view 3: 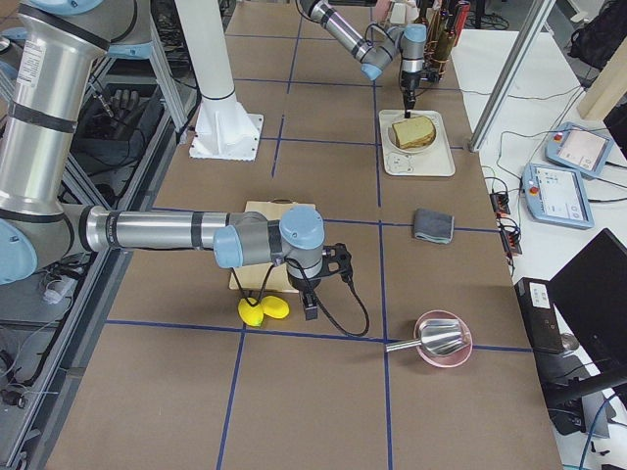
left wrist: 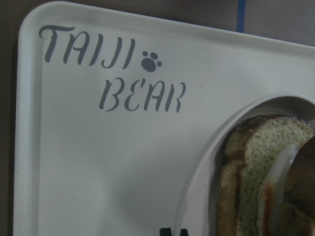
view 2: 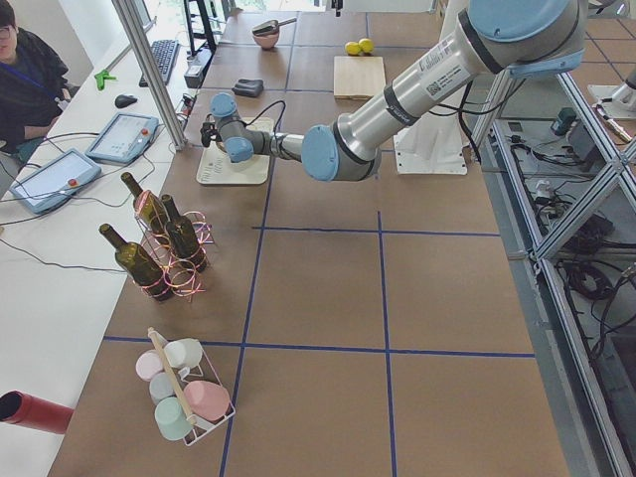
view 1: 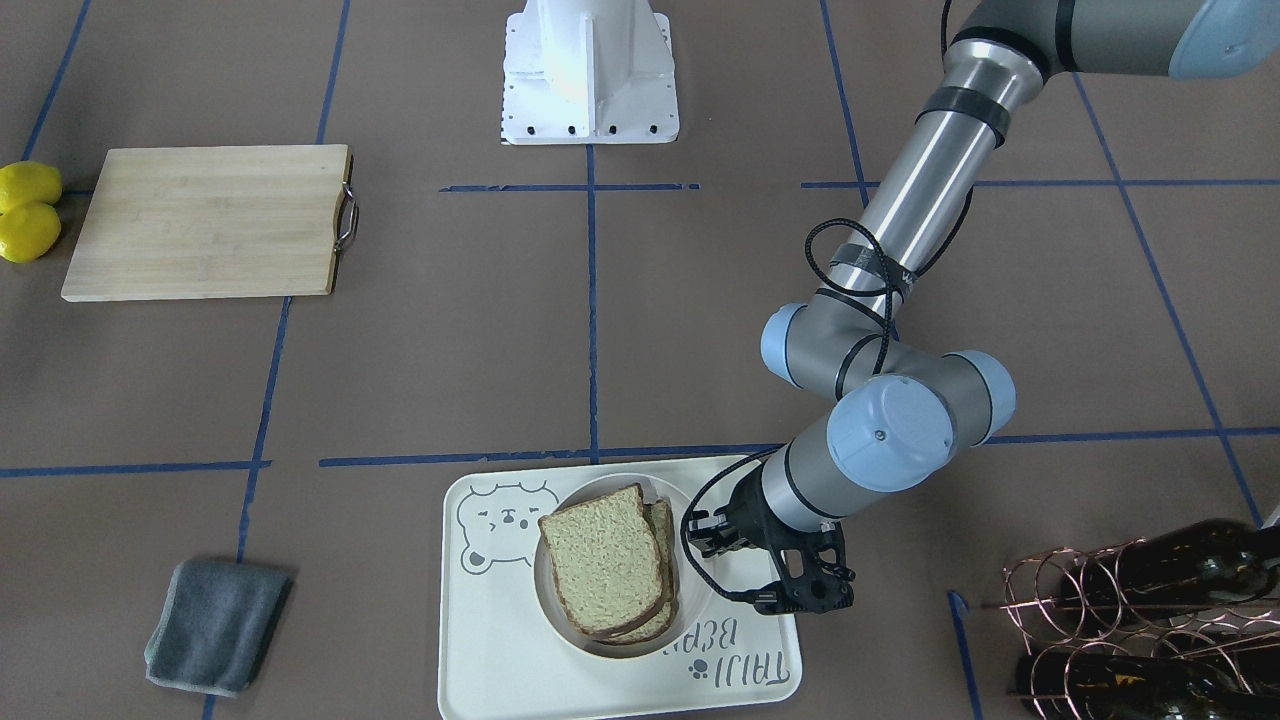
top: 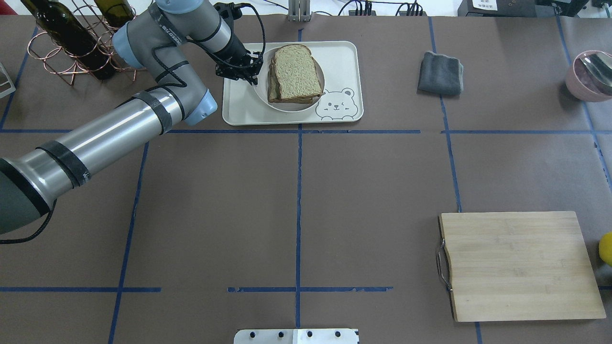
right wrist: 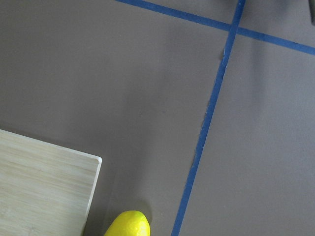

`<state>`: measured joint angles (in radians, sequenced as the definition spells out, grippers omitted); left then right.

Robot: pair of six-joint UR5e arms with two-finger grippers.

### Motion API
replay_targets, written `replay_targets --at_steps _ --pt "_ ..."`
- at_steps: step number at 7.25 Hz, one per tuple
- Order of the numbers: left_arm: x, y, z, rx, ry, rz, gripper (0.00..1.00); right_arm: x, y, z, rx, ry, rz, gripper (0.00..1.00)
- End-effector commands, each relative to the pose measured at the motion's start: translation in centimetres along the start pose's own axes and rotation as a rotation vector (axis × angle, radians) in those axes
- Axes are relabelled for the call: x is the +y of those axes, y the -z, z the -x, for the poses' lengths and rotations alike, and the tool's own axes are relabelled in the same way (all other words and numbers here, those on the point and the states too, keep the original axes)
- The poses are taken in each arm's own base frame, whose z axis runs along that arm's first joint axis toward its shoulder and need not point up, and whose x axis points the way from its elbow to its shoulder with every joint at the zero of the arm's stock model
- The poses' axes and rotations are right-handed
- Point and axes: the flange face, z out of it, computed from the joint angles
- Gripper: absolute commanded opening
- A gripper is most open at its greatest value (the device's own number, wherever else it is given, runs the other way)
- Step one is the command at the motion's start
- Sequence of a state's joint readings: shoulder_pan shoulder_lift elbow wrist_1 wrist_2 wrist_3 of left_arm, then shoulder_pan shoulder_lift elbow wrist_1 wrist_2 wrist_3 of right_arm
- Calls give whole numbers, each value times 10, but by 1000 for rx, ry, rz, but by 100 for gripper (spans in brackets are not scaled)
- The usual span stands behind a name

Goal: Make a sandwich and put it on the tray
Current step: 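Lower the plate onto the tray and open the left gripper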

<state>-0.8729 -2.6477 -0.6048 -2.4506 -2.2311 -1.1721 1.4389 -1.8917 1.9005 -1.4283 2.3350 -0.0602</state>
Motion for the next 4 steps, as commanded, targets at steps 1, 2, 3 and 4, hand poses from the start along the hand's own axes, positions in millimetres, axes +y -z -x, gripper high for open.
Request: replay_targets --at_steps 1,2,3,4 --pt "-2 0 -3 1 -7 -19 100 0 0 0 -1 2 0 100" --pt "-2 0 -5 2 -14 -22 100 0 0 0 -1 0 0 100" --pt "-3 4 -11 10 -52 -27 100 0 0 0 -1 -2 0 100" --pt "-2 13 -22 26 -74 -36 100 0 0 0 -1 0 0 100"
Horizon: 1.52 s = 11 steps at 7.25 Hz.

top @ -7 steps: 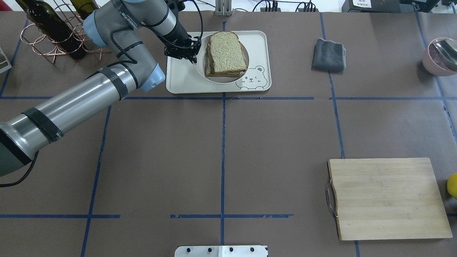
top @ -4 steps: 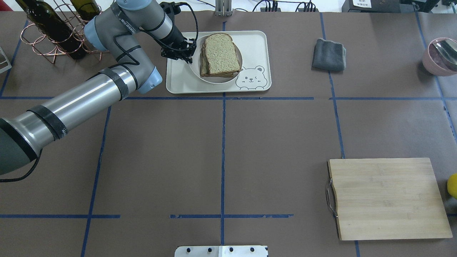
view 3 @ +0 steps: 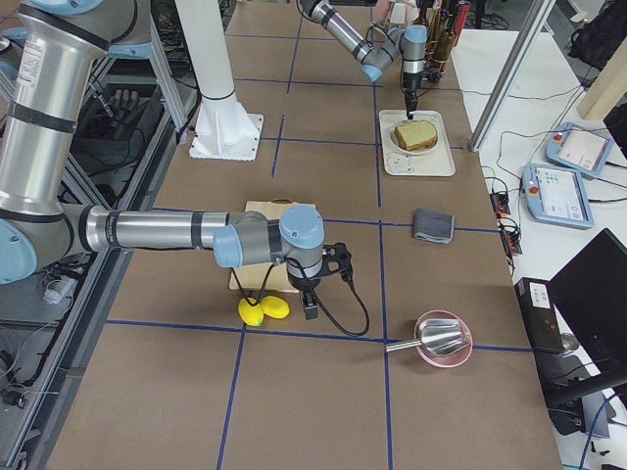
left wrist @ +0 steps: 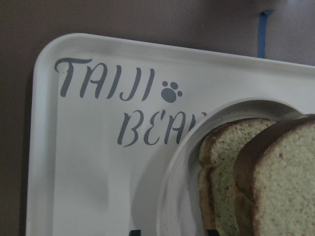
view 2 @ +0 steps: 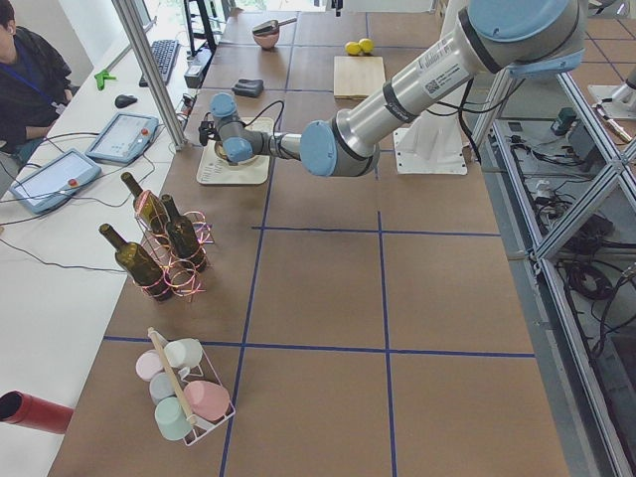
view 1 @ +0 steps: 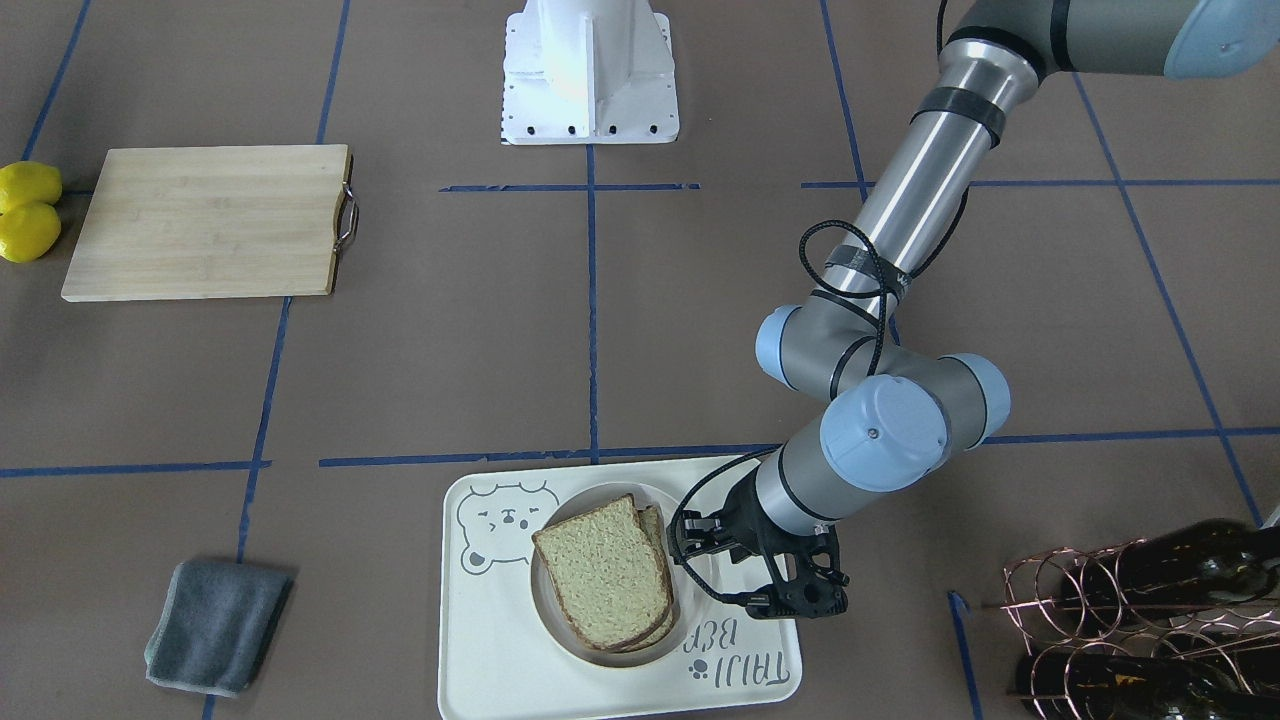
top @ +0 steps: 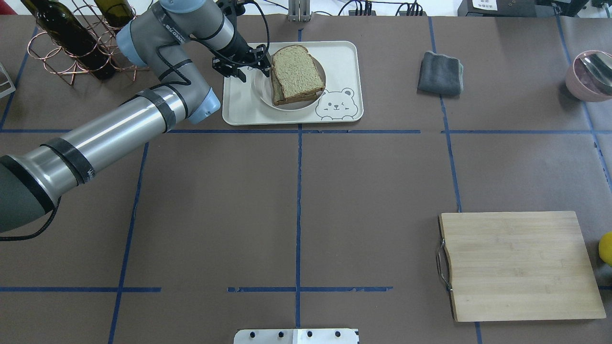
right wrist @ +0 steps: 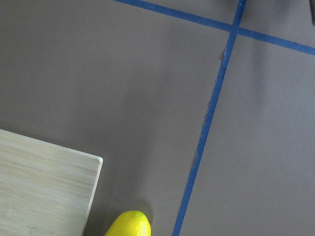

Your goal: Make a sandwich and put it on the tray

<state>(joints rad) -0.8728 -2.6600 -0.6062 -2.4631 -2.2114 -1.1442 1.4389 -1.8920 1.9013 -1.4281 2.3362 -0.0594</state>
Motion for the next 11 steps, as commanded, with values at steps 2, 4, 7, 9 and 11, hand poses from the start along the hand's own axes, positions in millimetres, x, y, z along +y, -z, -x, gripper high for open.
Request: replay_targets --at_steps 2,4,7,9,11 --pt "4 45 -49 20 -65 -21 100 0 0 0 0 -2 -1 100" --pt "42 84 -34 47 -118 -28 100 -4 2 0 4 2 -7 100" --pt "130 176 23 1 -191 -29 100 -7 1 -2 6 -14 -6 100" --pt "138 254 97 -80 -315 -86 100 -7 1 -5 8 -16 -8 100" --pt "154 291 186 -221 -400 -30 100 -5 -3 -9 7 -22 1 100"
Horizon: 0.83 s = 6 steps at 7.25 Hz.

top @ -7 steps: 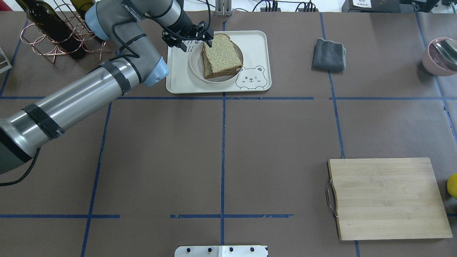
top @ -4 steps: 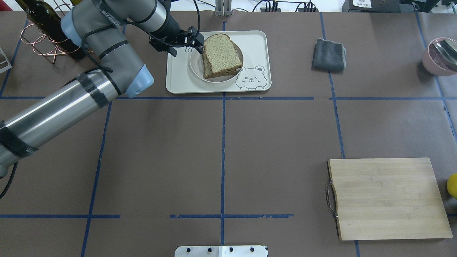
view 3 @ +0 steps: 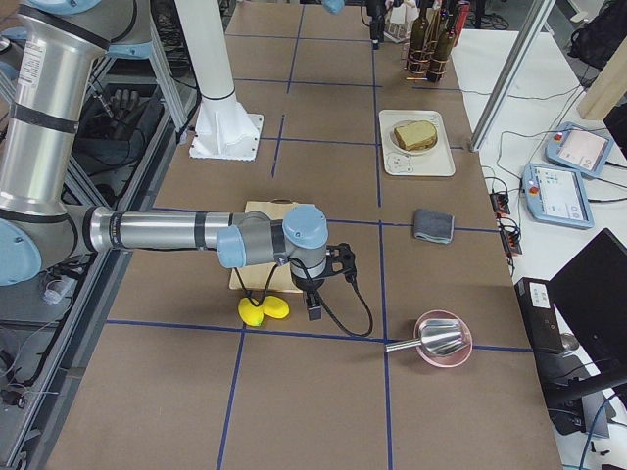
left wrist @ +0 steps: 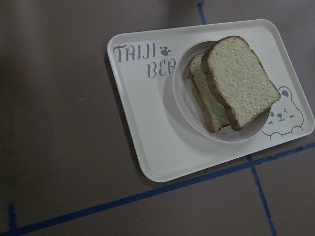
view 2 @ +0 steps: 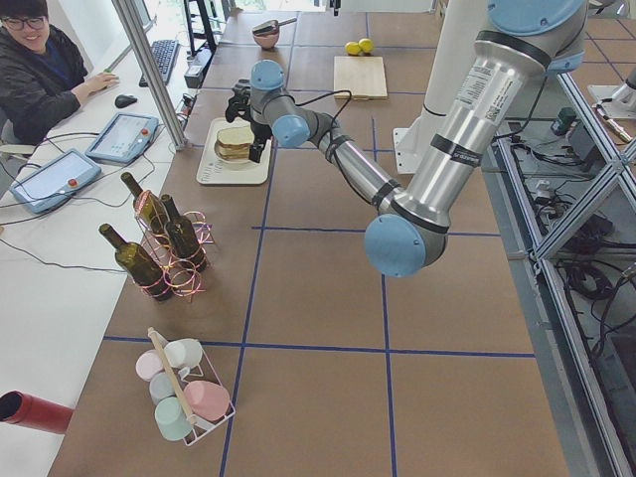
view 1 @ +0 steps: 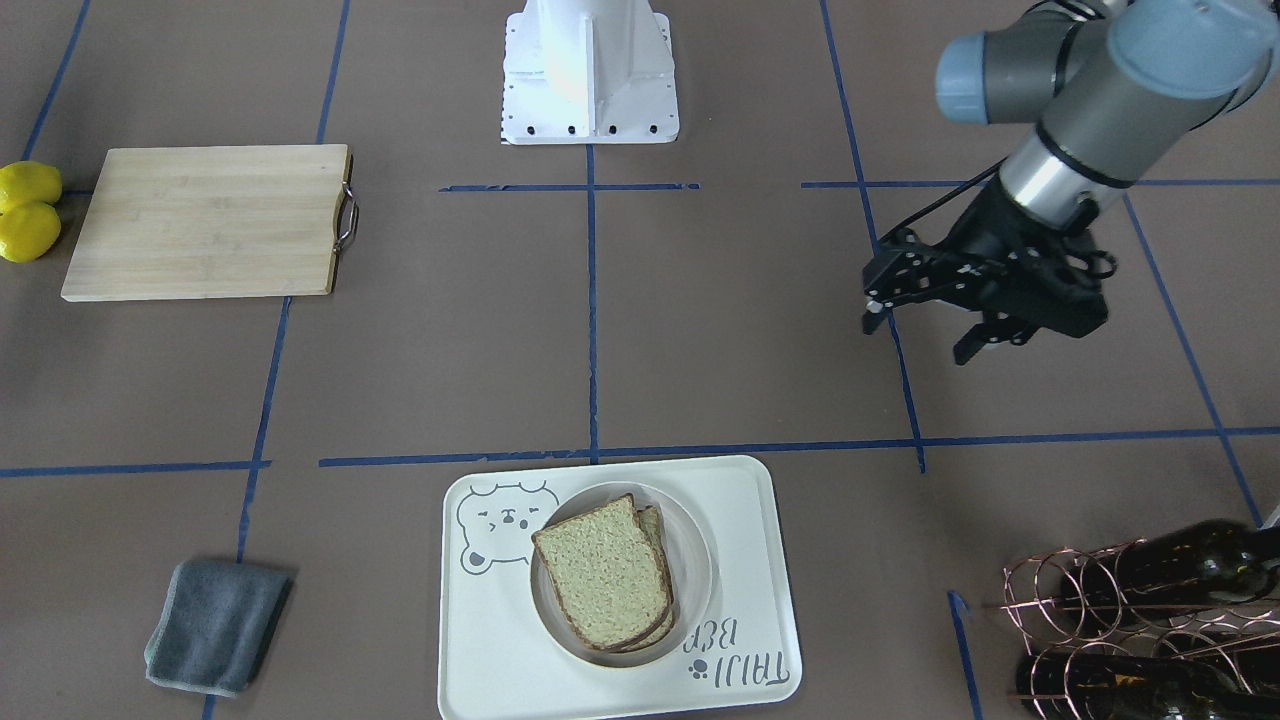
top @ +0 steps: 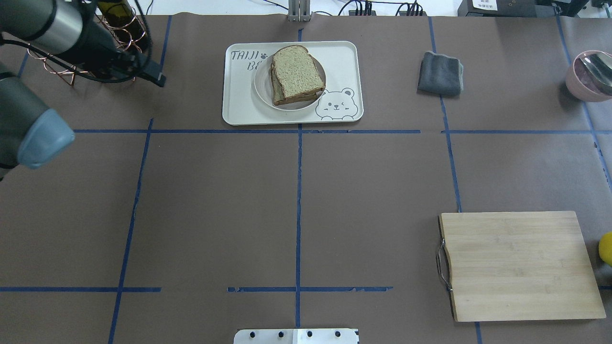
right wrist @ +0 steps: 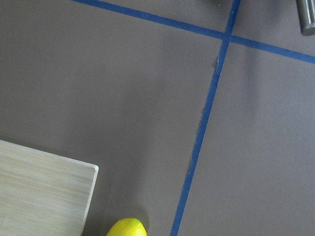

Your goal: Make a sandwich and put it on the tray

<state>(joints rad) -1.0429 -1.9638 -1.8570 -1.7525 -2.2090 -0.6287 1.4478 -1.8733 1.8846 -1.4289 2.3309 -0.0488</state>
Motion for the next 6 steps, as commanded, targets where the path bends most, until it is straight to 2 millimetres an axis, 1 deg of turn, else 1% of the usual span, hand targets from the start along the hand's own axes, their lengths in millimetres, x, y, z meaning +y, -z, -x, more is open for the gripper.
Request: replay_targets --at_steps 1,2,3,4,5,6 --pt "61 32 110 -127 -127 81 100 -5 -13 -13 0 -13 20 100" --pt "93 49 182 -177 -192 116 100 -13 -17 -17 0 -15 22 100" --pt "121 74 249 -214 -159 140 100 -15 -16 -16 0 -10 19 100" --pt "181 63 299 -208 -107 228 100 -15 -15 -15 -2 -6 16 100" --pt "202 73 324 -190 -50 235 100 -16 -13 -13 -4 -5 12 100" --pt "225 96 378 -216 83 209 100 -16 -13 -13 -6 -5 13 100"
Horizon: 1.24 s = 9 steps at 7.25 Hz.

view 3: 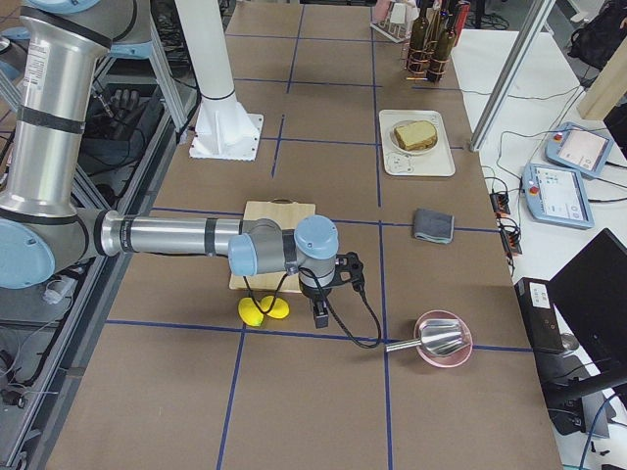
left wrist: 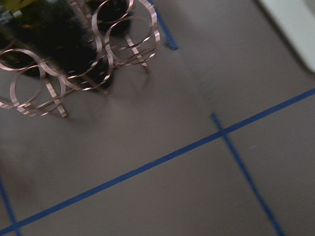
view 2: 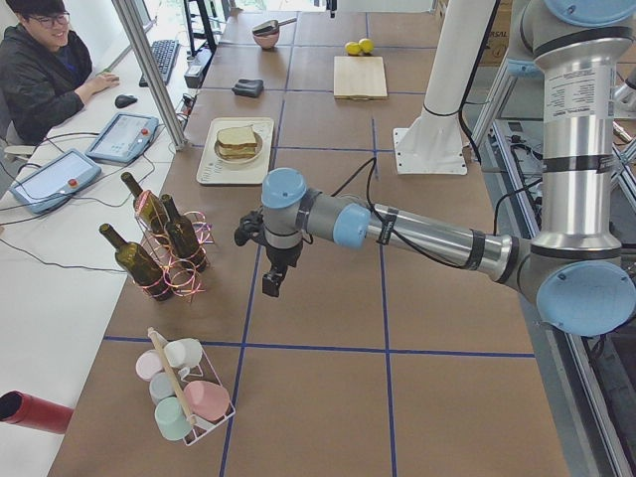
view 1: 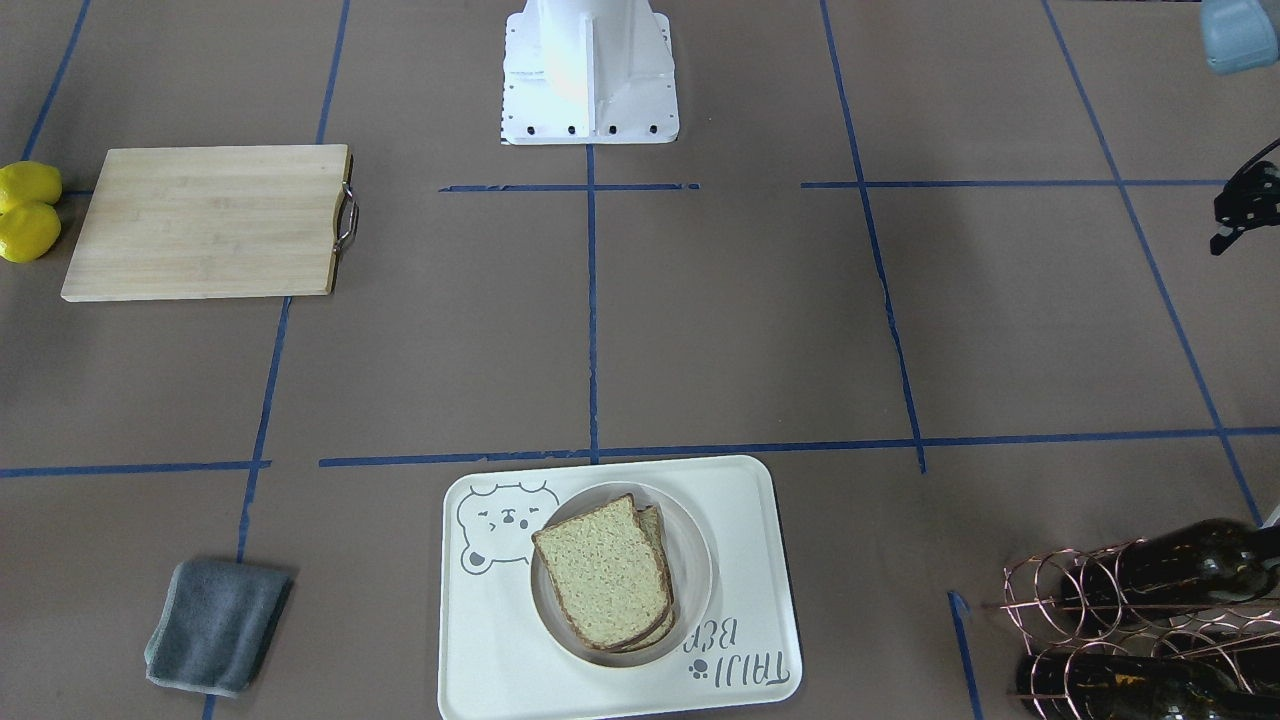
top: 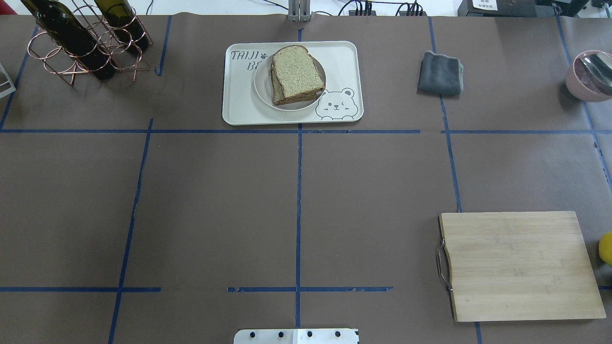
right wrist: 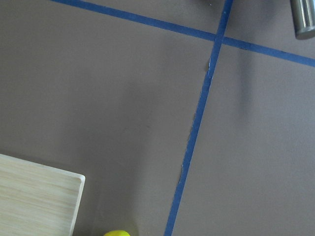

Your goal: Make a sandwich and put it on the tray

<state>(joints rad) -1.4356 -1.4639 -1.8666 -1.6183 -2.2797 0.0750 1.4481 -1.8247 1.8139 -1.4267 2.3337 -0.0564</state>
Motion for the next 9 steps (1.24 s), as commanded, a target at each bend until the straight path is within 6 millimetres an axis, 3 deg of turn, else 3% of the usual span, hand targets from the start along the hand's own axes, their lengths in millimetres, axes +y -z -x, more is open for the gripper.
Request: replay_targets --at_steps 1,9 --pt "60 -14 87 3 205 36 100 -1 8 0 -8 -1 -20 100" --pt "61 -8 81 -1 199 35 100 2 11 1 -2 -2 -23 100"
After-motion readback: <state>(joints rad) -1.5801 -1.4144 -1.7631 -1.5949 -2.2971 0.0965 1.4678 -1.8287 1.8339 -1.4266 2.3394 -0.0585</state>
